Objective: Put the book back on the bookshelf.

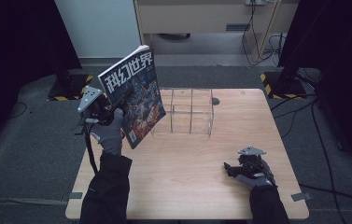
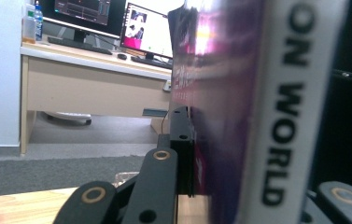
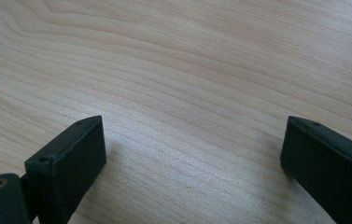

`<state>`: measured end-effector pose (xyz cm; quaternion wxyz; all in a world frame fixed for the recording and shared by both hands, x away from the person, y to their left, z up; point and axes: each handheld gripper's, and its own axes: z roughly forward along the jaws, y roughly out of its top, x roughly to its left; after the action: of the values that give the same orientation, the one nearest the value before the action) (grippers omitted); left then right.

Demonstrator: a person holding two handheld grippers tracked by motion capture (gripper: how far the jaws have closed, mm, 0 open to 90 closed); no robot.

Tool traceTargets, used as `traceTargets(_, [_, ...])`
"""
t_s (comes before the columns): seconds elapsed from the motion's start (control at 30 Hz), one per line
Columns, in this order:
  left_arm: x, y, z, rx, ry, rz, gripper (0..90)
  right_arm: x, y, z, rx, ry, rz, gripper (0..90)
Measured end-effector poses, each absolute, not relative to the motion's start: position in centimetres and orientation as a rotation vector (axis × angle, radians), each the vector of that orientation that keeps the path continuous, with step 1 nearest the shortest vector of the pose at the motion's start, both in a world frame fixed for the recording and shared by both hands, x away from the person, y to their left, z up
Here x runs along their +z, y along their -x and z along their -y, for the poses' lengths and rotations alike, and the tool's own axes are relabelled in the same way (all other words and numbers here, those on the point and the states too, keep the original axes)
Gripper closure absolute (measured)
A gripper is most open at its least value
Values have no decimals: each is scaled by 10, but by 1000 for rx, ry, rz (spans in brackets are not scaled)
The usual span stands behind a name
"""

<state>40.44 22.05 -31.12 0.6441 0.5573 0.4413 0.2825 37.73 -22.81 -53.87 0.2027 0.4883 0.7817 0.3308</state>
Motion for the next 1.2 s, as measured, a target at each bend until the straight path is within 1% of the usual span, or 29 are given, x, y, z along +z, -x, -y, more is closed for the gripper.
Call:
traceTargets(0.57, [-315,-438,-215,677,-1262,-1063,817,-538,-377,228,925,-1370,-2181,68])
traceTargets(0.77, [-321,-448,-213,686,-1250,-1078,817,-538,-377,228,924,-1367,-2182,68])
traceTargets(1.2, [-333,-462,-193,698,-1251,-1103,817,-539,-377,228,924,-1365,-2180,68])
